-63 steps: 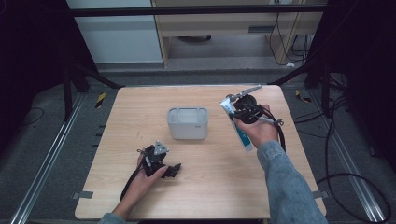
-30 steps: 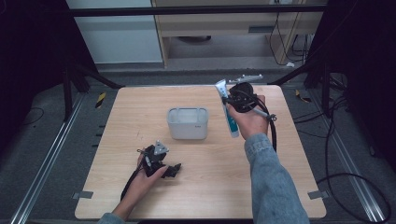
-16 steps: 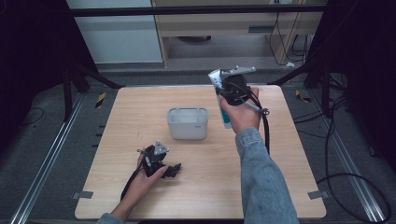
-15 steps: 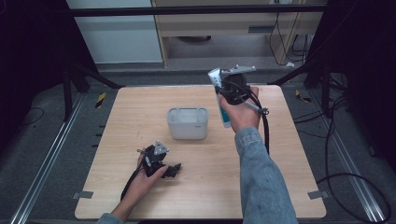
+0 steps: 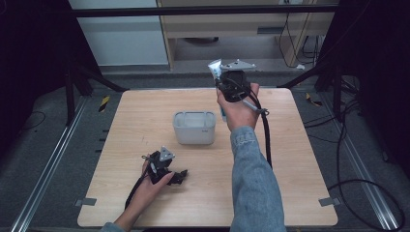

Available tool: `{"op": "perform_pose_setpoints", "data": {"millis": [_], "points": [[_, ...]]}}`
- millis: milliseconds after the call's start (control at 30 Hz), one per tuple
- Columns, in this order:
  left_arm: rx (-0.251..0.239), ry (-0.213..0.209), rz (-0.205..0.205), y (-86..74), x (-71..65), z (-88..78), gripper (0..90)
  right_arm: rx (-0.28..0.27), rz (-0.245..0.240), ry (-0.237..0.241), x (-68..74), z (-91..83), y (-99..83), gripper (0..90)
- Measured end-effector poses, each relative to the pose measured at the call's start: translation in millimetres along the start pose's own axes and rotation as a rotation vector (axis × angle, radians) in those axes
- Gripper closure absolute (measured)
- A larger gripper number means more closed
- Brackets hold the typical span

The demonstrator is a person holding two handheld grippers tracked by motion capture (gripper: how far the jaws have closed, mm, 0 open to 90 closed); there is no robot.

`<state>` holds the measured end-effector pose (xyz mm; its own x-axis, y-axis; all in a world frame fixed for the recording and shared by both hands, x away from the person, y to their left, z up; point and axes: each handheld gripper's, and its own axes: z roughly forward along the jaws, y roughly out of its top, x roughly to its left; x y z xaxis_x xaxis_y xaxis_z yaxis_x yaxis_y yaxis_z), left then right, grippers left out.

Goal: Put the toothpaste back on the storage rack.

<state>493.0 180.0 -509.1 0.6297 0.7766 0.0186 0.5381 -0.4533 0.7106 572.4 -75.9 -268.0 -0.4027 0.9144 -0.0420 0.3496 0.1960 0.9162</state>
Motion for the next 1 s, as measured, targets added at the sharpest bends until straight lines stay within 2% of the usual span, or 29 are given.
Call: {"op": "perform_pose_setpoints", "data": {"millis": [167, 267, 533, 1000], "points": [[0.0, 0.0, 0.0, 0.0, -0.1, 0.0, 0.0, 0.003, -0.001, -0.004, -0.4, 5.4, 2.8, 80.4], [0.001, -0.001, 0.002, -0.3, -0.2, -0.4, 0.0, -0.022, 0.019, -0.005, -1.4, 10.0, 9.1, 80.4], [0.001, -0.003, 0.004, -1.1, -0.3, -1.3, 0.0, -0.051, 0.024, -0.015, 3.8, 18.2, 20.3, 80.4], [-0.001, -0.003, 0.003, -1.0, -0.3, -1.0, 0.0, -0.078, 0.028, -0.01, 12.8, 25.4, 22.8, 80.3]]}}
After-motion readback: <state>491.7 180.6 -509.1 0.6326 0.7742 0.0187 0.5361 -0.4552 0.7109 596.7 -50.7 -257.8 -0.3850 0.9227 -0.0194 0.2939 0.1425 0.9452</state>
